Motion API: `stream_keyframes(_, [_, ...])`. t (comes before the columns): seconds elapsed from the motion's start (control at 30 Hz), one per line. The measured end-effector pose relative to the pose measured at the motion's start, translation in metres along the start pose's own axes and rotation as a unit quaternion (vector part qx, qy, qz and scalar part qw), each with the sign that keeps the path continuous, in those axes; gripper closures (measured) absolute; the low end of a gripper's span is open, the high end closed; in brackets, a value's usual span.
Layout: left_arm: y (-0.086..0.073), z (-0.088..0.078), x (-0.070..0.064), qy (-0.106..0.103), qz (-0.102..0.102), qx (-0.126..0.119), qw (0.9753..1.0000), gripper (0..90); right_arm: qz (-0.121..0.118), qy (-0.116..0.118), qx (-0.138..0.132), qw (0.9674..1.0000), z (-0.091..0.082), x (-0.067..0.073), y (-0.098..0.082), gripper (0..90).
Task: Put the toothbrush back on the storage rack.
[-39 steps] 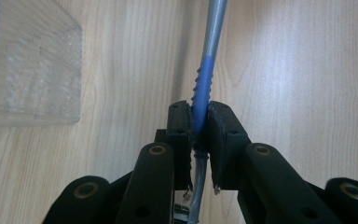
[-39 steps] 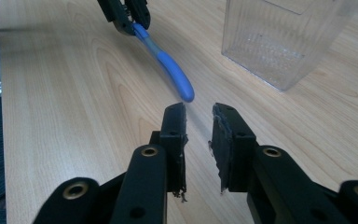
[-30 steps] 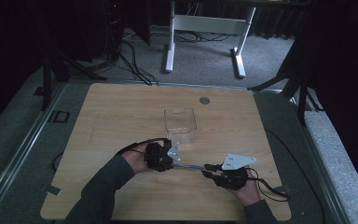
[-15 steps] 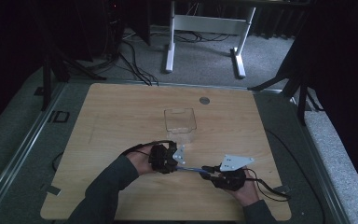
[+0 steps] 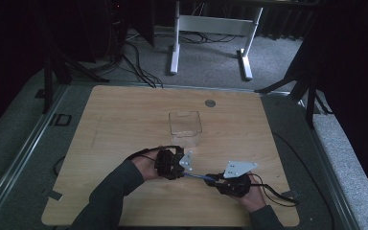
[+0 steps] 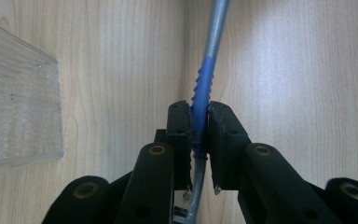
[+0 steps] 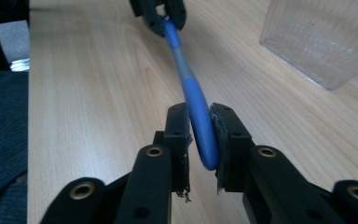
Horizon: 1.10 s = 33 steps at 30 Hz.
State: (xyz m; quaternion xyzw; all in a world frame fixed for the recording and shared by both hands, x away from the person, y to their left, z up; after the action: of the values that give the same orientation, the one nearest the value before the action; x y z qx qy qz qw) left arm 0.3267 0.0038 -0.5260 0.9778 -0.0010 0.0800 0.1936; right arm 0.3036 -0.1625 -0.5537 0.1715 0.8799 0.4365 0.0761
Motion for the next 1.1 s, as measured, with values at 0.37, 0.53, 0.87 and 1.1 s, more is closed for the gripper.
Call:
stream_keyframes(0.37, [0.003,-0.008,0.007,0.017,-0.032,-0.031,0.9989,63.0,-0.012,0.002,-0.011,0.9999,-0.003,0.002,0.002,81.5])
stream_keyframes(0.53, [0.003,-0.018,0.016,0.044,-0.069,-0.061,0.9948,58.6,-0.006,-0.020,-0.014,0.9997,-0.005,-0.002,0.003,81.5])
stream_keyframes(0.87, [-0.008,-0.038,0.030,0.102,-0.143,-0.115,0.9777,54.1,0.015,-0.069,-0.013,0.9974,-0.006,-0.013,0.003,81.5])
stream_keyframes(1.1, [-0.014,-0.044,0.036,0.123,-0.185,-0.142,0.9647,53.5,0.028,-0.111,-0.032,0.9929,-0.012,-0.021,0.007,81.5])
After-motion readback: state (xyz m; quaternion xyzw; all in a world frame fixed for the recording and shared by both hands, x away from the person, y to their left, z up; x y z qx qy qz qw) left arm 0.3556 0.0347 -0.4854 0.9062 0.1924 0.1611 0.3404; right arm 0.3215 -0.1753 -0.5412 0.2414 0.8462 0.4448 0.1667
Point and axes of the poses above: each handheld gripper's, and its own axes: z roughly forward along the jaws, y roughly out of its top, x roughly to its left, the point moved 7 cm from there along z, roughly forward along the jaws, and after that the axes turned 1 degree about x, right-handed, at the moved point
